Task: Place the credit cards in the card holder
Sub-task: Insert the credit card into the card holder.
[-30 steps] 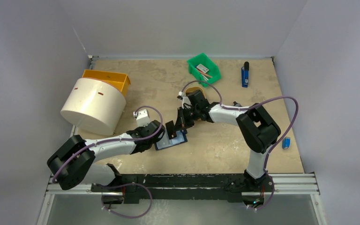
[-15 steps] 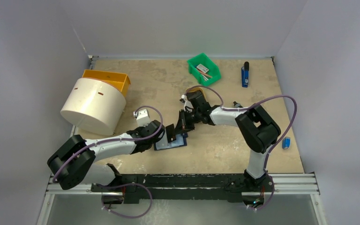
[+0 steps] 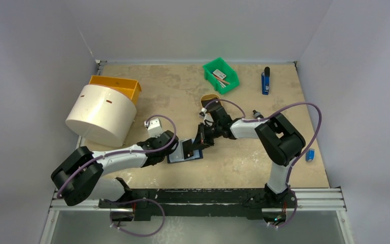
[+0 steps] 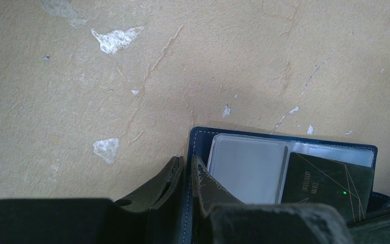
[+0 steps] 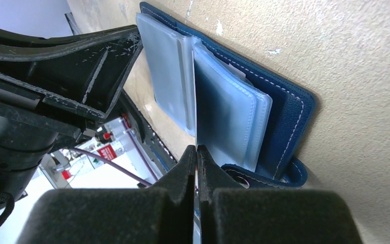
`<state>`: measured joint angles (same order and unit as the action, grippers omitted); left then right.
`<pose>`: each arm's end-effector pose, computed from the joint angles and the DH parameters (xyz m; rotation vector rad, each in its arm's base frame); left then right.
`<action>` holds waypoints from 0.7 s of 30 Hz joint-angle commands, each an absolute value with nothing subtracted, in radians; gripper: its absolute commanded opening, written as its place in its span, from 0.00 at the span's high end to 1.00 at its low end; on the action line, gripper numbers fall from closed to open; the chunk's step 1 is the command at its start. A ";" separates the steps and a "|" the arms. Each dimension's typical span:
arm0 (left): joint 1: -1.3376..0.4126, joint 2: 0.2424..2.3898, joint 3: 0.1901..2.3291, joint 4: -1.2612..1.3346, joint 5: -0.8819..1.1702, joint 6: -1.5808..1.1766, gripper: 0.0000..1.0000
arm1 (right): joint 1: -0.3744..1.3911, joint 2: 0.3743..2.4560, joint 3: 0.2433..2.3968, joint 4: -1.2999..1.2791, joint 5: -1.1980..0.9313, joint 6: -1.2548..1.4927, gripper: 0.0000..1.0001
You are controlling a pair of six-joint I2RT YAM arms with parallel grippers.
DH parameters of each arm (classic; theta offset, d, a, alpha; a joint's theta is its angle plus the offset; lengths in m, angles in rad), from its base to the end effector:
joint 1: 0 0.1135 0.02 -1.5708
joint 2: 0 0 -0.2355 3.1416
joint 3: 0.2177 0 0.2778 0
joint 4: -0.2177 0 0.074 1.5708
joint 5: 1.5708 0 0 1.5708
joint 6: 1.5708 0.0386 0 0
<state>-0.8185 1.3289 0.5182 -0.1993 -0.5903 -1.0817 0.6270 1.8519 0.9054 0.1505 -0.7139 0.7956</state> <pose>0.1868 -0.1681 0.0971 -0.5115 2.2990 -0.1348 0.2805 0.2345 0.0810 -0.1773 2.6552 1.4440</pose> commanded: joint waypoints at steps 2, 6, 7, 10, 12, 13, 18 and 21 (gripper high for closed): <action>-0.812 1.325 0.499 -0.212 -0.577 -1.088 0.90 | 0.622 1.827 0.899 0.216 -0.765 0.830 1.00; -0.812 1.325 0.498 -0.212 -0.574 -1.088 0.89 | 0.623 1.833 0.909 0.234 -0.768 0.832 1.00; -0.812 1.325 0.497 -0.212 -0.573 -1.088 0.90 | 0.623 1.833 0.912 0.235 -0.768 0.830 1.00; -0.812 1.326 0.496 -0.209 -0.571 -1.090 0.90 | 0.623 1.837 0.913 0.238 -0.765 0.830 1.00; -0.811 1.325 0.494 -0.206 -0.570 -1.089 0.90 | 0.623 1.842 0.916 0.236 -0.765 0.828 1.00; -0.812 1.327 0.493 -0.204 -0.569 -1.089 0.89 | 0.623 1.842 0.914 0.240 -0.767 0.828 1.00; -0.812 1.333 0.496 -0.200 -0.565 -1.088 0.89 | 0.623 1.854 0.917 0.249 -0.769 0.829 1.00; -0.812 1.332 0.497 -0.200 -0.563 -1.088 0.90 | 0.625 1.859 0.915 0.258 -0.774 0.836 1.00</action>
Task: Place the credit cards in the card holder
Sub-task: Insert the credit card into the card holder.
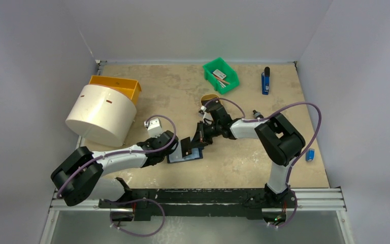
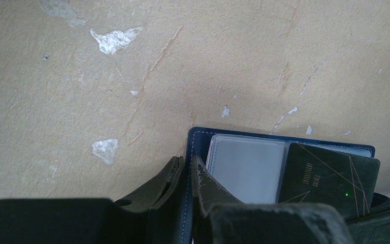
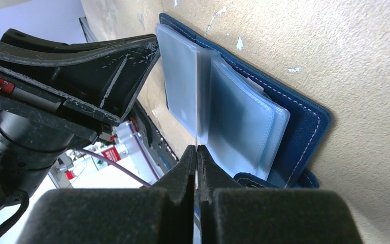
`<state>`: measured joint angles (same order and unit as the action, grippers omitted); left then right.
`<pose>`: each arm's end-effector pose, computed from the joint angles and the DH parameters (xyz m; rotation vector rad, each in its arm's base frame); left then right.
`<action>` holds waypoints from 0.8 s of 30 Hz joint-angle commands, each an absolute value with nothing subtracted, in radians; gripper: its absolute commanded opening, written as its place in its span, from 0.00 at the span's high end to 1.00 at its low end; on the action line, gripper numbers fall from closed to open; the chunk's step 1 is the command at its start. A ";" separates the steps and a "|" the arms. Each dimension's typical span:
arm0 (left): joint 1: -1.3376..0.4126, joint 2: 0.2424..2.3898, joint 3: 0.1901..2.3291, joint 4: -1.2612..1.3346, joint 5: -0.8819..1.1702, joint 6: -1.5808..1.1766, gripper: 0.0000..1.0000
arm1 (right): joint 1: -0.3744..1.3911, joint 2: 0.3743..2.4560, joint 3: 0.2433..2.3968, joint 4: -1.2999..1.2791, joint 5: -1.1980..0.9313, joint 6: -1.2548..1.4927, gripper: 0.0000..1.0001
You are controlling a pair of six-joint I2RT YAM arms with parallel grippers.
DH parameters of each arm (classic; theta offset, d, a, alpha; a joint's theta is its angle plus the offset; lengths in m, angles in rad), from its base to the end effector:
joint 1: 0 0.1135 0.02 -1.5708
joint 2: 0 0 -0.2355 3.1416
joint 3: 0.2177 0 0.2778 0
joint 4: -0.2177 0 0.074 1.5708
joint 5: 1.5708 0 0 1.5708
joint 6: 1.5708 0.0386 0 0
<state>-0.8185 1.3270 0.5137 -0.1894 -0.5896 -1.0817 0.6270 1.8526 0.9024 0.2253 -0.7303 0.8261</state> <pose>0.1866 -0.1680 0.0968 -0.5132 2.2948 -0.1426 0.2837 0.2373 0.0858 -0.1841 2.5936 1.4984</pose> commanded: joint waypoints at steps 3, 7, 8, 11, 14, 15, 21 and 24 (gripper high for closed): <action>-0.812 1.331 0.496 -0.201 -0.564 -1.089 0.89 | 0.629 1.868 0.916 0.258 -0.778 0.838 1.00; -0.812 1.331 0.497 -0.201 -0.564 -1.091 0.89 | 0.639 1.877 0.911 0.266 -0.780 0.844 1.00; -0.812 1.331 0.496 -0.201 -0.564 -1.091 0.89 | 0.641 1.880 0.908 0.269 -0.780 0.846 1.00; -0.812 1.332 0.497 -0.201 -0.565 -1.091 0.89 | 0.650 1.887 0.908 0.278 -0.780 0.853 1.00; -0.811 1.332 0.496 -0.201 -0.563 -1.092 0.90 | 0.659 1.892 0.907 0.287 -0.778 0.861 1.00; -0.812 1.332 0.495 -0.201 -0.563 -1.092 0.90 | 0.661 1.894 0.907 0.289 -0.779 0.864 1.00; -0.812 1.330 0.493 -0.202 -0.563 -1.094 0.90 | 0.666 1.896 0.900 0.272 -0.779 0.875 1.00; -0.813 1.325 0.489 -0.203 -0.566 -1.095 0.90 | 0.663 1.865 0.879 0.241 -0.763 0.870 1.00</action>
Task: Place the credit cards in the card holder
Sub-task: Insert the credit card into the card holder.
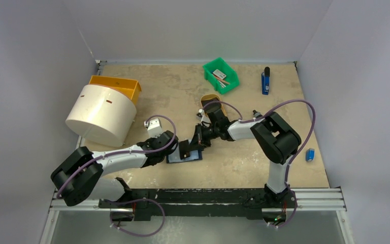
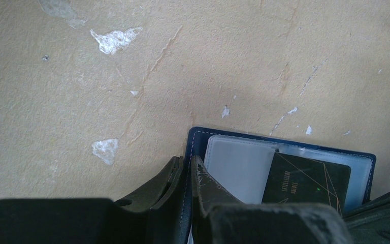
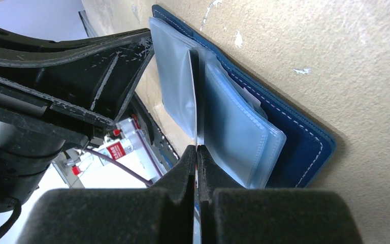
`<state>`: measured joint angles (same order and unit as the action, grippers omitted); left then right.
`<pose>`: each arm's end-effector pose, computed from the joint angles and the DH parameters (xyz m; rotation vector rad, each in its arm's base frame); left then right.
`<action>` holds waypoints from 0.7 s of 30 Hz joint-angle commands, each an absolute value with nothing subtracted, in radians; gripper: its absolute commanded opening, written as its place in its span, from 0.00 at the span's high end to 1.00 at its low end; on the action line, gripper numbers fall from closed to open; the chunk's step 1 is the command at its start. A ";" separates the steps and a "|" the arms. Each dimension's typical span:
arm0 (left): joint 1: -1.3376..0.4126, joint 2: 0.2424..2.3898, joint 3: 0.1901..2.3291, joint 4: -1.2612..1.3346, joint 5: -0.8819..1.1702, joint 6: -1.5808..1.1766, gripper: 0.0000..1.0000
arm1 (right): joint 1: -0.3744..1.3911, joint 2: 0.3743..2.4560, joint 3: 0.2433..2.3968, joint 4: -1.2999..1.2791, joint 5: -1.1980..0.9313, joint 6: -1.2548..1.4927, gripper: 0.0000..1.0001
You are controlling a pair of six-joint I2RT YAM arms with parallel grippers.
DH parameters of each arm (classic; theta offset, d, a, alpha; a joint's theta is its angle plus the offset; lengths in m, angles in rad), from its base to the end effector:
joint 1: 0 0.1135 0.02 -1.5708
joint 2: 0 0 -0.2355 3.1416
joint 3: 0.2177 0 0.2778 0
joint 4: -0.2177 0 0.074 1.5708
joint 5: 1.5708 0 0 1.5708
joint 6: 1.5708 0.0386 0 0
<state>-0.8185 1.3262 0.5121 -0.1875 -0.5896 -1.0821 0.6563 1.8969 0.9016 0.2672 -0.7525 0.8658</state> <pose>0.1865 -0.1679 0.0966 -0.5139 2.2941 -0.1439 0.2768 0.2465 0.0737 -0.1855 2.6276 1.5438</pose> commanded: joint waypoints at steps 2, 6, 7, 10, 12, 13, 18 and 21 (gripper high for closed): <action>-0.812 1.325 0.487 -0.201 -0.566 -1.095 0.90 | 0.657 1.850 0.868 0.216 -0.756 0.861 1.00; -0.813 1.324 0.487 -0.202 -0.569 -1.095 0.90 | 0.645 1.814 0.835 0.213 -0.739 0.862 1.00; -0.813 1.322 0.487 -0.202 -0.569 -1.095 0.90 | 0.643 1.805 0.829 0.215 -0.739 0.862 1.00; -0.813 1.321 0.484 -0.202 -0.570 -1.095 0.90 | 0.643 1.798 0.826 0.214 -0.742 0.855 1.00; -0.812 1.322 0.482 -0.200 -0.568 -1.096 0.90 | 0.643 1.802 0.828 0.215 -0.744 0.852 1.00; -0.813 1.323 0.482 -0.198 -0.567 -1.097 0.90 | 0.643 1.804 0.832 0.215 -0.745 0.853 1.00; -0.812 1.321 0.483 -0.199 -0.568 -1.097 0.90 | 0.643 1.832 0.858 0.234 -0.744 0.854 1.00; -0.812 1.322 0.482 -0.198 -0.565 -1.097 0.90 | 0.643 1.845 0.880 0.238 -0.748 0.854 1.00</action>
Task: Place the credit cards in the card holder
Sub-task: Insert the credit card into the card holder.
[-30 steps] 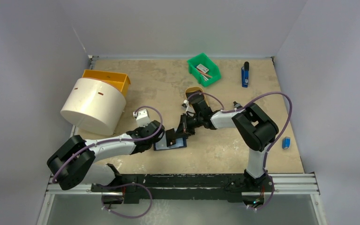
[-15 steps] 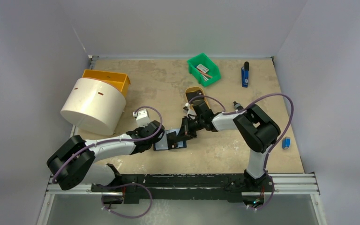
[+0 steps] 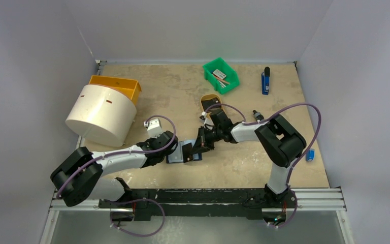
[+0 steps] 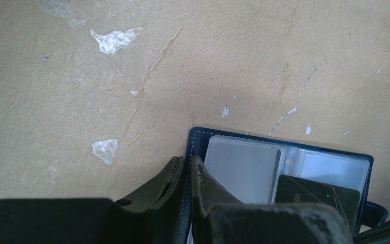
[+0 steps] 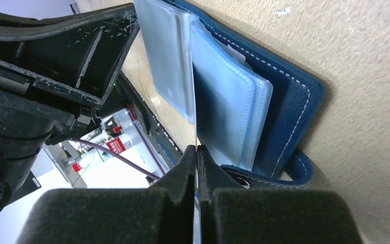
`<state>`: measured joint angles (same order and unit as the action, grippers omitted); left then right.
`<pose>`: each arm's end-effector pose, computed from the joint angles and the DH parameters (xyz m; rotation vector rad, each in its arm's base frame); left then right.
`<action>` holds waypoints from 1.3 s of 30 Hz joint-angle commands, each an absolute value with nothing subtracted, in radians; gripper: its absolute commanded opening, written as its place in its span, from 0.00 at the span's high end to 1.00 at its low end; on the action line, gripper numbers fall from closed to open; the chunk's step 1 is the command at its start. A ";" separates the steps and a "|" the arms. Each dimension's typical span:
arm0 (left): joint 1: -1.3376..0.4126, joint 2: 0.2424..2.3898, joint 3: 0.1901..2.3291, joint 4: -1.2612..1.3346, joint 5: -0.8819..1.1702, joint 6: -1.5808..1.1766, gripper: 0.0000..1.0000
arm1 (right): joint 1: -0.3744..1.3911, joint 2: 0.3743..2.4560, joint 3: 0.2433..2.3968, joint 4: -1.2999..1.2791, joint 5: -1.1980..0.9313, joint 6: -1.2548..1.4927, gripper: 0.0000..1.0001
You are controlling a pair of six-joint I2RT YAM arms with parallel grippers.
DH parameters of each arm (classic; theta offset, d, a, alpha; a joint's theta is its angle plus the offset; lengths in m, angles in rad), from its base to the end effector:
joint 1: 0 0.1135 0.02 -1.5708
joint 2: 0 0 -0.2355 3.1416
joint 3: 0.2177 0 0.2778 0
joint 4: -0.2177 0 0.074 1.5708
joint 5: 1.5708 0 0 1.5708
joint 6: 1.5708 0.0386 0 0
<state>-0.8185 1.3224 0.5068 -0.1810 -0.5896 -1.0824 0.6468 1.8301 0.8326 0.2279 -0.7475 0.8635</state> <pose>0.1860 -0.1674 0.0963 -0.5155 2.2908 -0.1490 0.2646 0.2327 0.0746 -0.1502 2.6684 1.5182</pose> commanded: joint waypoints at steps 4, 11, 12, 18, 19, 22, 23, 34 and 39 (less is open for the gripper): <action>-0.811 1.321 0.480 -0.197 -0.563 -1.097 0.90 | 0.644 1.855 0.901 0.242 -0.753 0.851 1.00; -0.812 1.324 0.480 -0.190 -0.560 -1.098 0.90 | 0.646 1.872 0.909 0.246 -0.761 0.851 1.00; -0.813 1.325 0.480 -0.189 -0.559 -1.098 0.90 | 0.647 1.876 0.910 0.247 -0.762 0.851 1.00; -0.812 1.326 0.480 -0.187 -0.556 -1.097 0.90 | 0.653 1.897 0.913 0.265 -0.759 0.863 1.00; -0.812 1.327 0.480 -0.187 -0.555 -1.097 0.90 | 0.655 1.900 0.914 0.267 -0.758 0.865 1.00; -0.813 1.327 0.478 -0.185 -0.555 -1.098 0.90 | 0.659 1.909 0.918 0.279 -0.750 0.876 1.00; -0.812 1.327 0.478 -0.186 -0.555 -1.098 0.90 | 0.660 1.912 0.918 0.282 -0.748 0.880 1.00; -0.813 1.323 0.470 -0.181 -0.552 -1.103 0.90 | 0.661 1.912 0.899 0.310 -0.689 0.929 1.00; -0.813 1.322 0.467 -0.177 -0.548 -1.103 0.90 | 0.662 1.919 0.896 0.327 -0.683 0.947 1.00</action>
